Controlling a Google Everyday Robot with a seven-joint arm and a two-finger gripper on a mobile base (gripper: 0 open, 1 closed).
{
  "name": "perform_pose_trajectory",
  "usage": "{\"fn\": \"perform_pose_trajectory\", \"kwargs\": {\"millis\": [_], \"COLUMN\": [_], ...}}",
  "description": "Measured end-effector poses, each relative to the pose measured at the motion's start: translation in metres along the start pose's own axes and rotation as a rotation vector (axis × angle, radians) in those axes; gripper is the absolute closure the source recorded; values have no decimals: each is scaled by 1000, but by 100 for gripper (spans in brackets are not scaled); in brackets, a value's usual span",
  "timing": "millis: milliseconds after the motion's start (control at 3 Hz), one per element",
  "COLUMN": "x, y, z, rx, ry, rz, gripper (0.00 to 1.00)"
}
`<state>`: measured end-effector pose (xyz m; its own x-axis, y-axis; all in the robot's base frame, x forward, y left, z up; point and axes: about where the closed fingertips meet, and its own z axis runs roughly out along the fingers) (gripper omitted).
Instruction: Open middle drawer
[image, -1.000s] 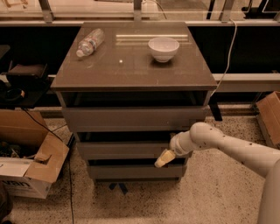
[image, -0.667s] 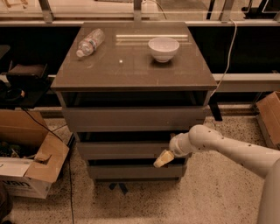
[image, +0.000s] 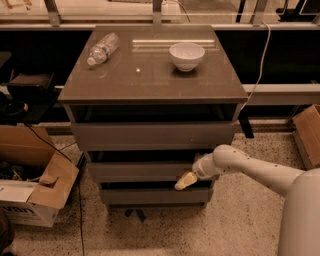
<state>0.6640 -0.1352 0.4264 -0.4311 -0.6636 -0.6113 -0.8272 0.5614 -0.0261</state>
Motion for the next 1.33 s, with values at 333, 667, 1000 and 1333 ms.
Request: {"fn": "perform_pose_trajectory", "kwargs": {"millis": [333, 667, 1000, 1333], "x": [11, 6, 3, -1], "y": [-4, -4, -4, -4], "z": [16, 10, 6, 0], "rx": [-28, -28, -28, -28], "ry": [12, 13, 13, 13], "rz": [23, 23, 23, 23], "gripper": [19, 42, 64, 89]}}
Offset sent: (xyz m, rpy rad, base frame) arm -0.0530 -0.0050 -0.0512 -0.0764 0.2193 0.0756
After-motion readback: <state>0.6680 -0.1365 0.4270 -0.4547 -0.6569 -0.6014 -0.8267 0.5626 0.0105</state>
